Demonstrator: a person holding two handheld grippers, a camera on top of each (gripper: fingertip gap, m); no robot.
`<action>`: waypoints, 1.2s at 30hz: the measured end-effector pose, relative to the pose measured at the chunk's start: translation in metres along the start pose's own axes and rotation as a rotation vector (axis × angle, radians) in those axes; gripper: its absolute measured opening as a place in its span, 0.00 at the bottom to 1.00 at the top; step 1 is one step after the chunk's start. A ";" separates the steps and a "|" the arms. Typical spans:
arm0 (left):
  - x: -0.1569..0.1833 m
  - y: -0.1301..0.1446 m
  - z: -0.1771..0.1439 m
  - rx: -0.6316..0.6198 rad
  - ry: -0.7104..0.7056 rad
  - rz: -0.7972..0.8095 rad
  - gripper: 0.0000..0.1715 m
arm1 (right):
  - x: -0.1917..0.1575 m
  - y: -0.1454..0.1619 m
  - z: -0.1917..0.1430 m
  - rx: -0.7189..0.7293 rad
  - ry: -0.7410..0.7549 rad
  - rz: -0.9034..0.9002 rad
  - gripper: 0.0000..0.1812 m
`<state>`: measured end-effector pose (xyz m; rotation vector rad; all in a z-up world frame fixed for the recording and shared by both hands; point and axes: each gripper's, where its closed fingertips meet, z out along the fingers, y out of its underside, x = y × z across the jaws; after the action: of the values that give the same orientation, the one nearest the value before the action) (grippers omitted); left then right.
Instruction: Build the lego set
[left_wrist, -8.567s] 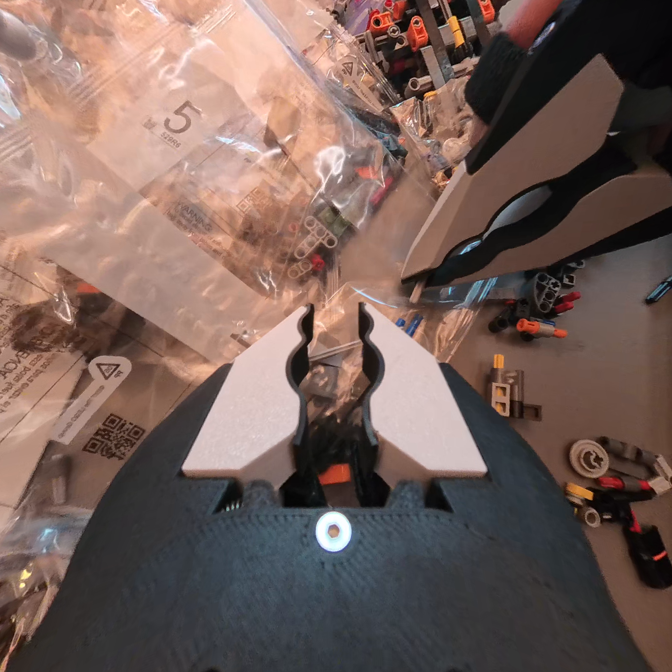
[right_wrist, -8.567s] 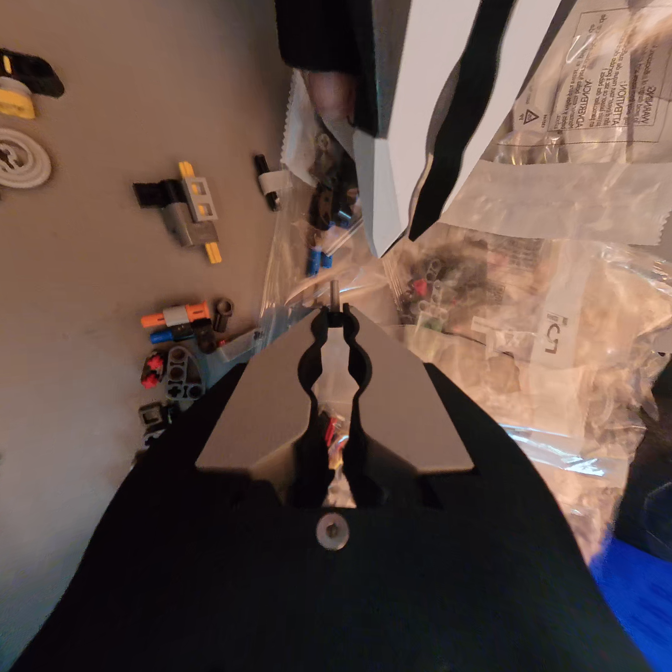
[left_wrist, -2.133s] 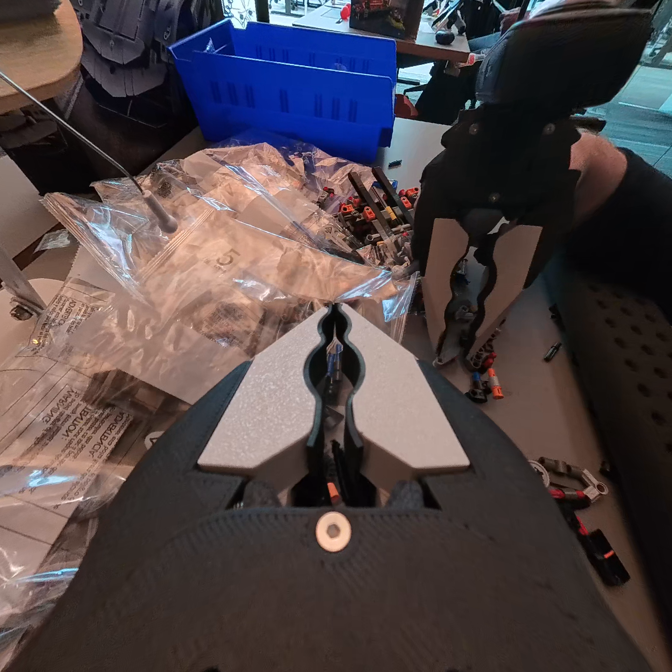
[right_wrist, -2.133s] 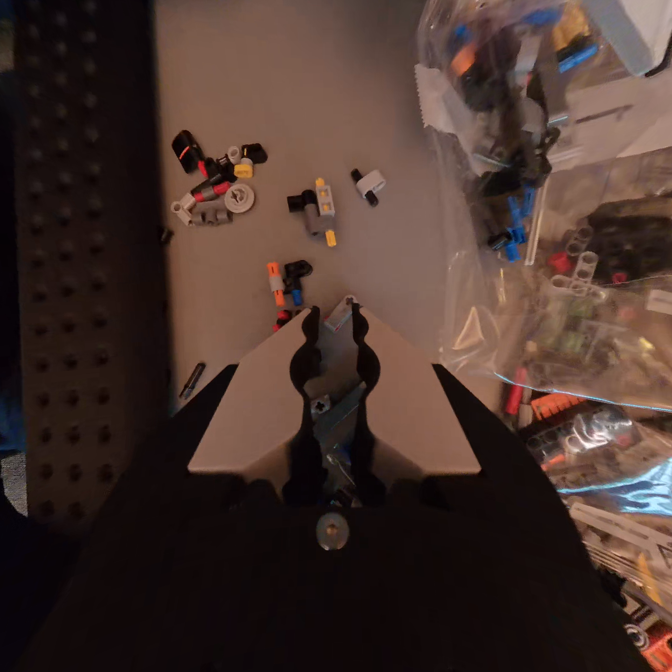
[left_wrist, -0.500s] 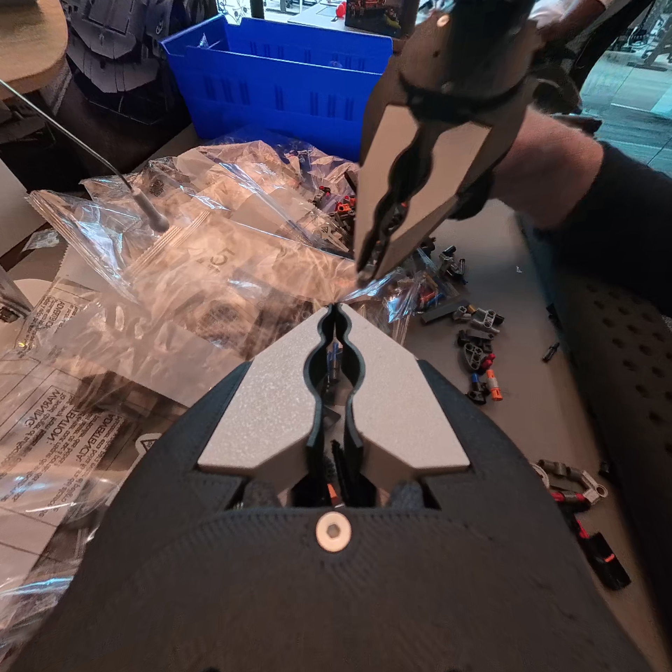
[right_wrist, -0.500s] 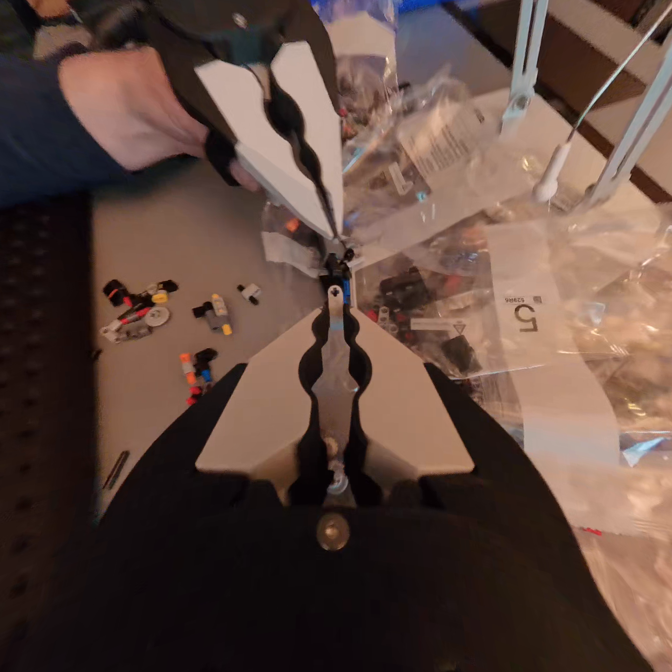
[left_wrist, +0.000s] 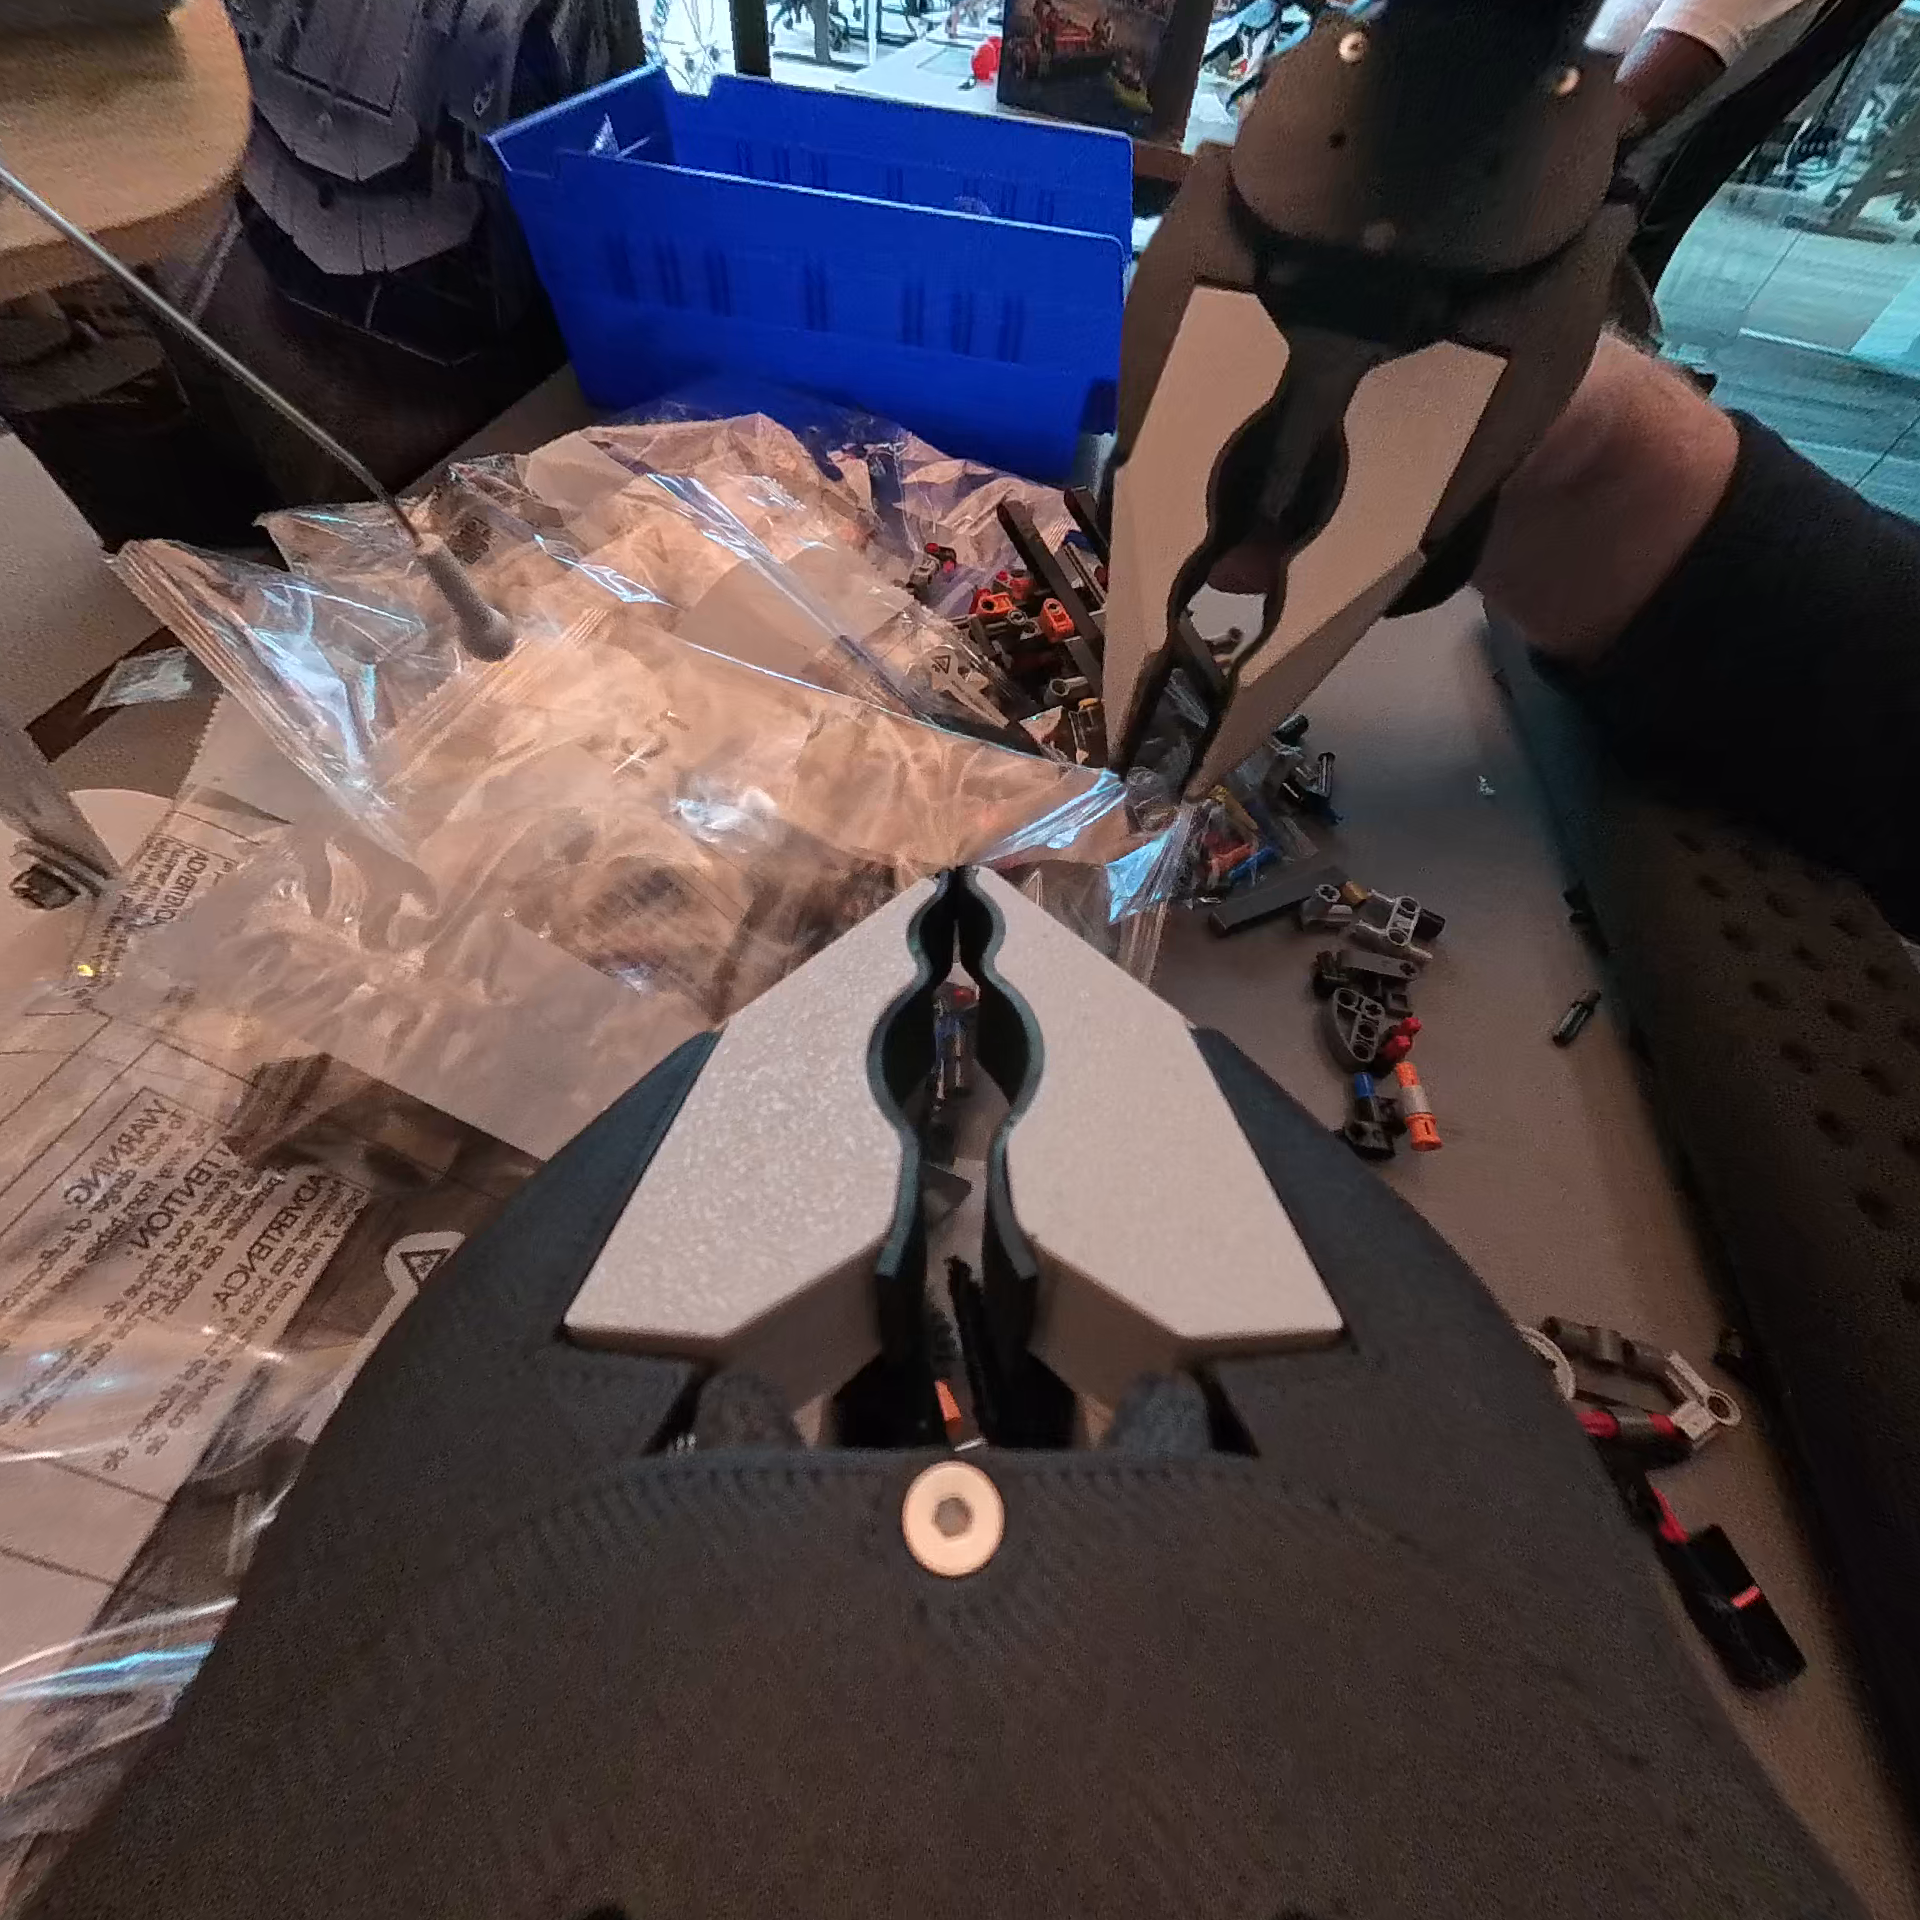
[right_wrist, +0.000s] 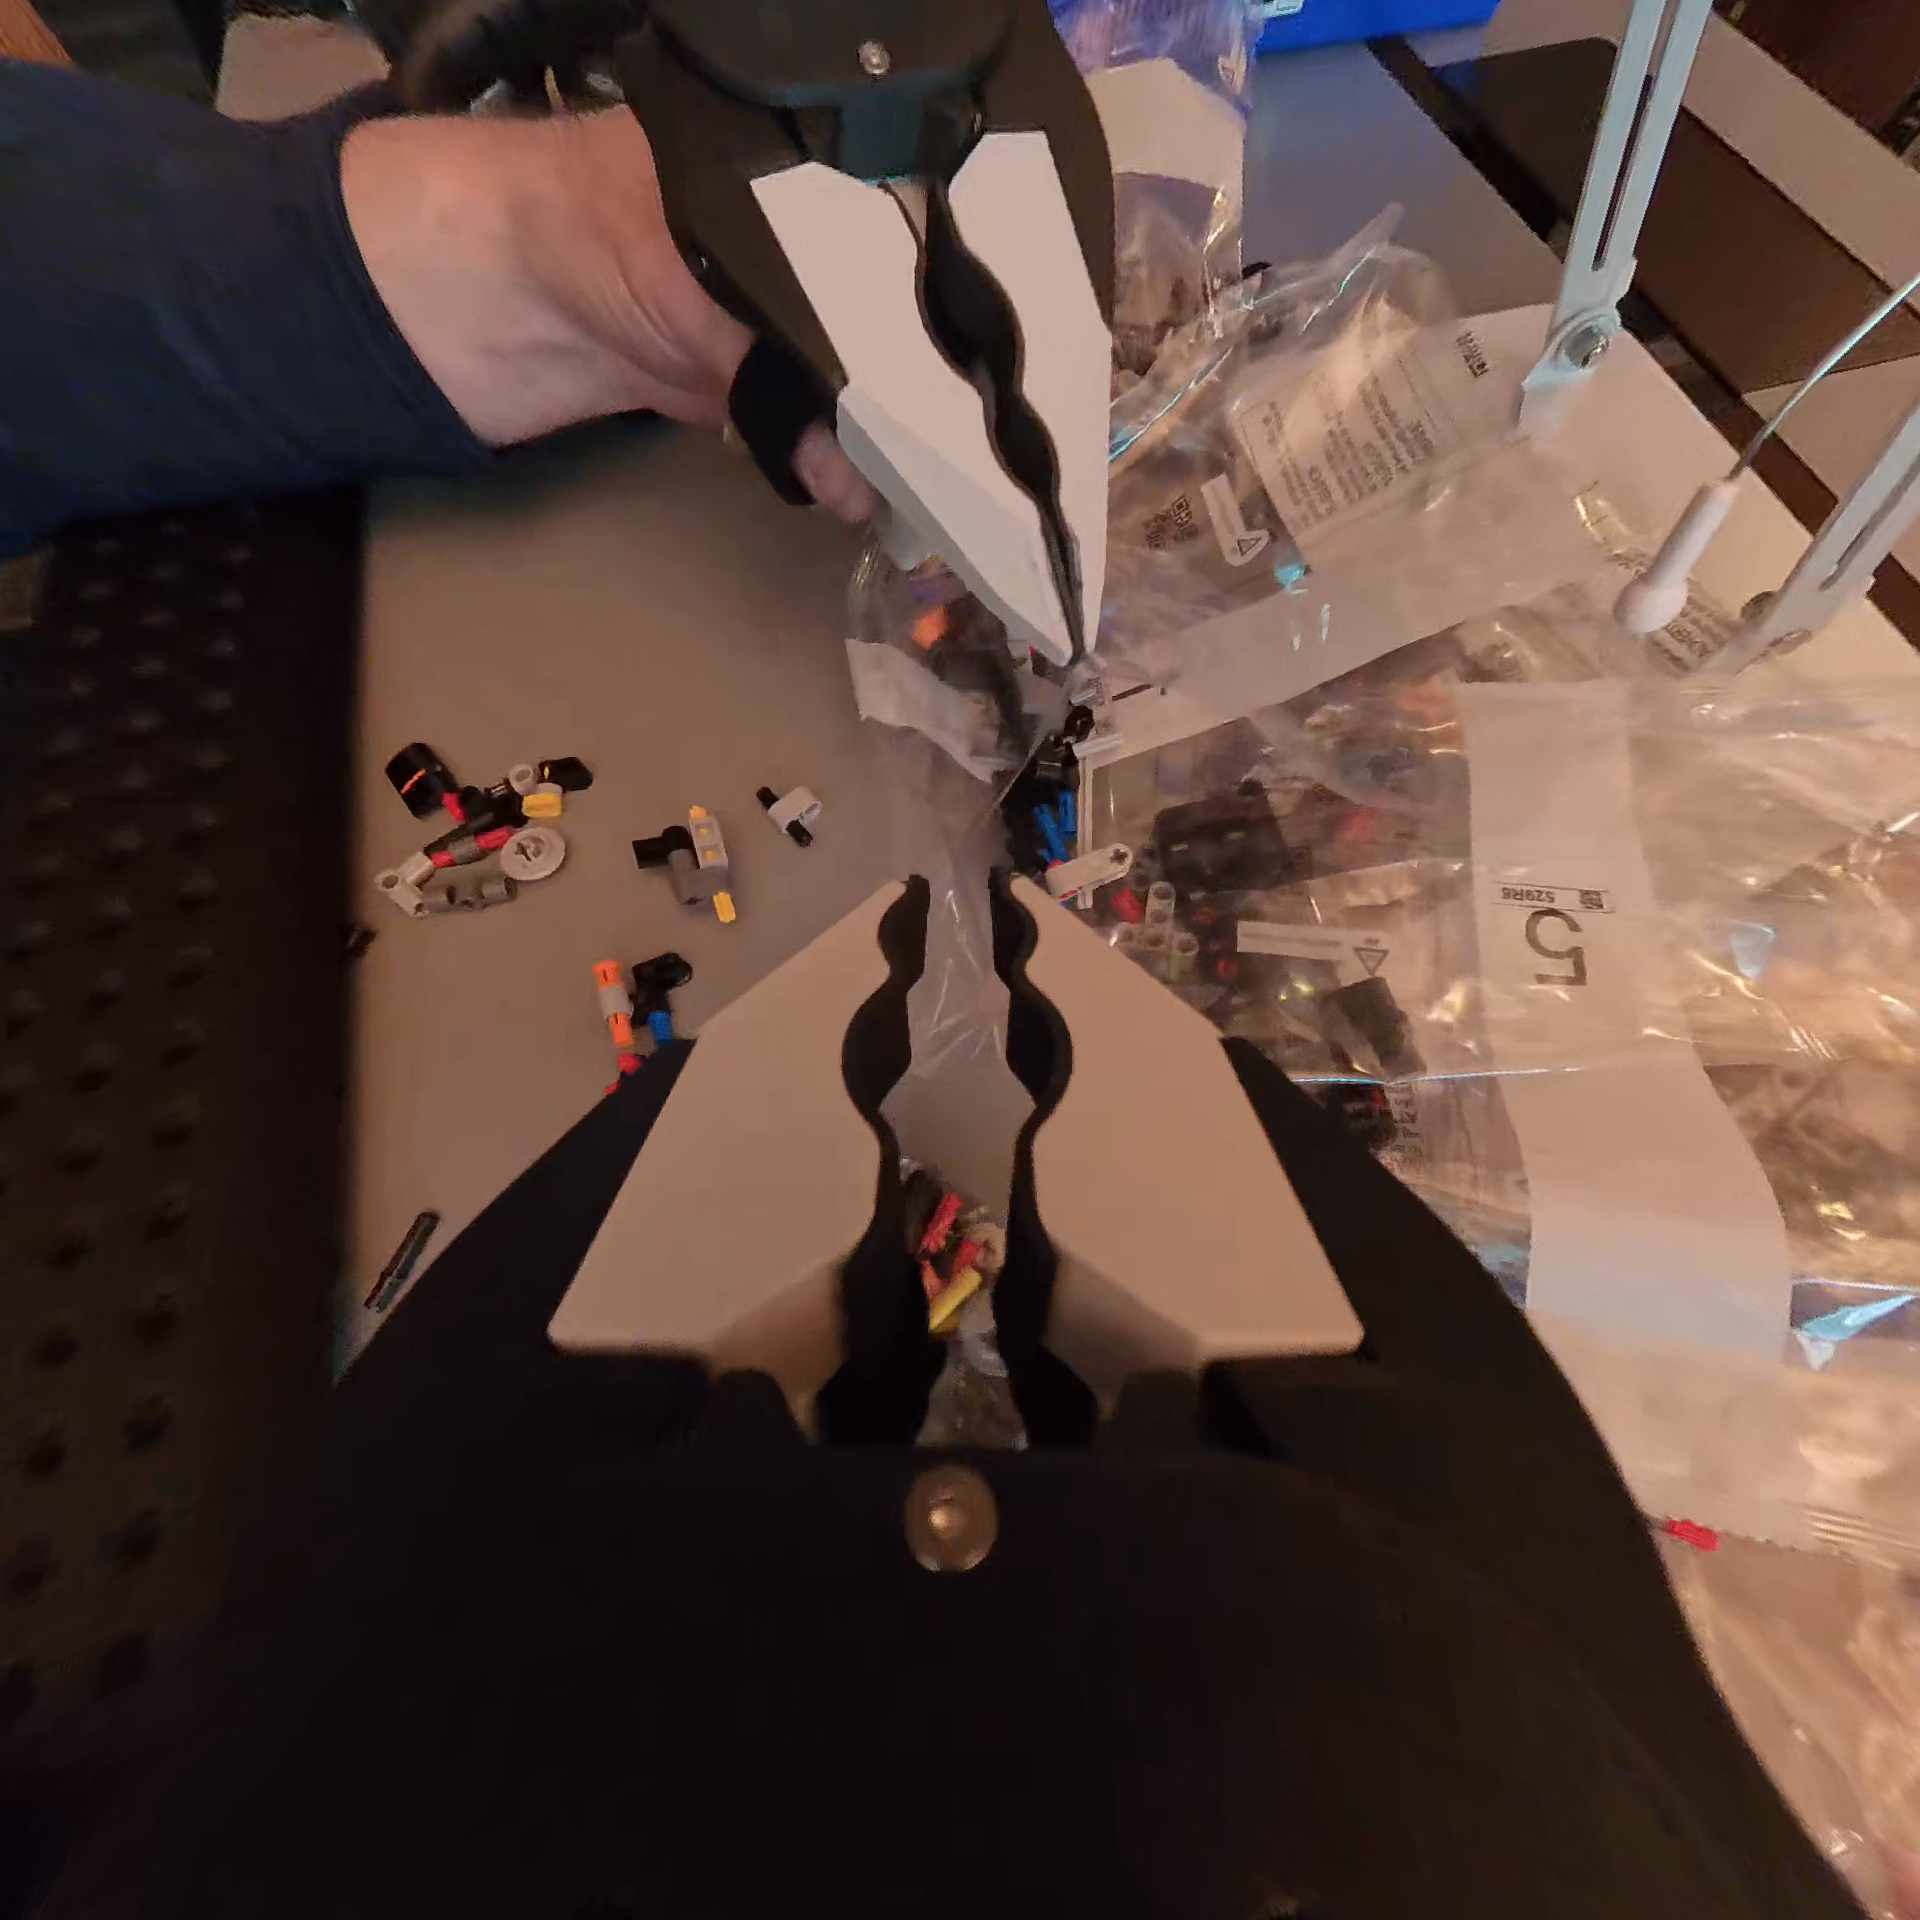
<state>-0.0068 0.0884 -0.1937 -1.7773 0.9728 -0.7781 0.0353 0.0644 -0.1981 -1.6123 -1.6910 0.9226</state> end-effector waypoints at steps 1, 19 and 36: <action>-0.001 -0.001 -0.001 0.007 -0.005 -0.002 0.00 | -0.002 0.000 -0.001 0.003 -0.010 0.001 0.06; -0.004 -0.004 -0.004 0.021 -0.011 -0.011 0.00 | -0.080 0.060 0.026 -0.329 -0.356 -0.066 0.10; -0.002 -0.001 -0.002 0.006 -0.009 -0.005 0.00 | -0.088 0.077 0.024 -0.407 -0.401 -0.042 0.04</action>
<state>-0.0095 0.0898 -0.1921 -1.7769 0.9593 -0.7749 0.0651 -0.0237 -0.2724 -1.7160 -2.3006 0.9737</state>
